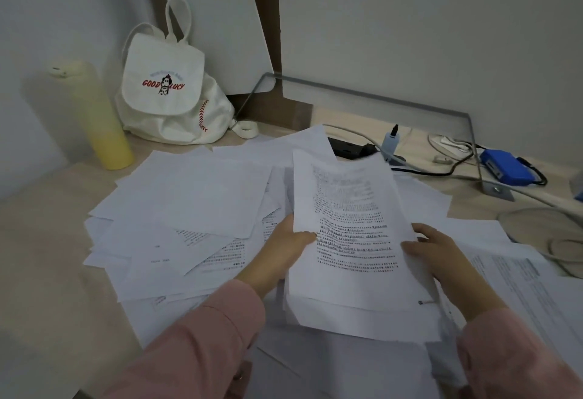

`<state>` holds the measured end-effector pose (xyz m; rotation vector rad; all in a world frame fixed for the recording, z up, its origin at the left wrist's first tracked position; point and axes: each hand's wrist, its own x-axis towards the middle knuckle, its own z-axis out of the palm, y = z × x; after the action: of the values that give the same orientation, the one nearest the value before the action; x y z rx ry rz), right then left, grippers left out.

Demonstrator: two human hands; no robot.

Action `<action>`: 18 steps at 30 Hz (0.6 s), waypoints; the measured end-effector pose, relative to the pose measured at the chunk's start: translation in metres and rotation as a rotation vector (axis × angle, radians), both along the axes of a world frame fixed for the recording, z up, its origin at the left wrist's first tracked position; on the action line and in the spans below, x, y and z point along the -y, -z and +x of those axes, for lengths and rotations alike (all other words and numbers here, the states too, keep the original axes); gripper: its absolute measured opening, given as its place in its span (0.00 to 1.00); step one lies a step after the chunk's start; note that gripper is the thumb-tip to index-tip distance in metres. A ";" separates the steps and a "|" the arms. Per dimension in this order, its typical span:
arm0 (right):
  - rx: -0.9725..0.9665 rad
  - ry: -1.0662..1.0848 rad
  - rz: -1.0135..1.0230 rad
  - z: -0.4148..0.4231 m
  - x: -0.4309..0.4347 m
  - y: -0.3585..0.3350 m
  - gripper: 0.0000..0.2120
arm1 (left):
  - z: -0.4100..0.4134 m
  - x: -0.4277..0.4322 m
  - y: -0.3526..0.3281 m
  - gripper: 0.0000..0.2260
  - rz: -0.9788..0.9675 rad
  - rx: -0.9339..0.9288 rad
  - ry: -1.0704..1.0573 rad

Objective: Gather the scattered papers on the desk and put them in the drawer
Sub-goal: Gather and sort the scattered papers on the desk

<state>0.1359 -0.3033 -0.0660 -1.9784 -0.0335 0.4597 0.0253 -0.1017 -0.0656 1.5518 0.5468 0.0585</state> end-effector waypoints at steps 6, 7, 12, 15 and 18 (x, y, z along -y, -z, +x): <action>0.178 -0.072 0.371 -0.028 -0.005 -0.036 0.11 | -0.025 -0.020 -0.041 0.14 0.113 0.310 -0.141; 0.207 -0.092 0.419 -0.032 -0.008 -0.044 0.11 | -0.028 -0.022 -0.048 0.13 0.108 0.368 -0.169; 0.298 -0.174 0.523 -0.049 -0.023 -0.063 0.13 | -0.047 -0.034 -0.061 0.13 0.118 0.500 -0.195; 0.262 -0.186 0.504 -0.058 -0.028 -0.056 0.13 | -0.058 -0.039 -0.050 0.13 0.106 0.483 -0.200; 0.237 -0.193 0.505 -0.066 -0.032 -0.050 0.17 | -0.065 -0.038 -0.041 0.14 0.074 0.473 -0.182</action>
<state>0.0694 -0.2714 -0.0158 -1.5250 -0.4508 0.2992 -0.0398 -0.0640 -0.0244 1.4893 0.3085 0.5756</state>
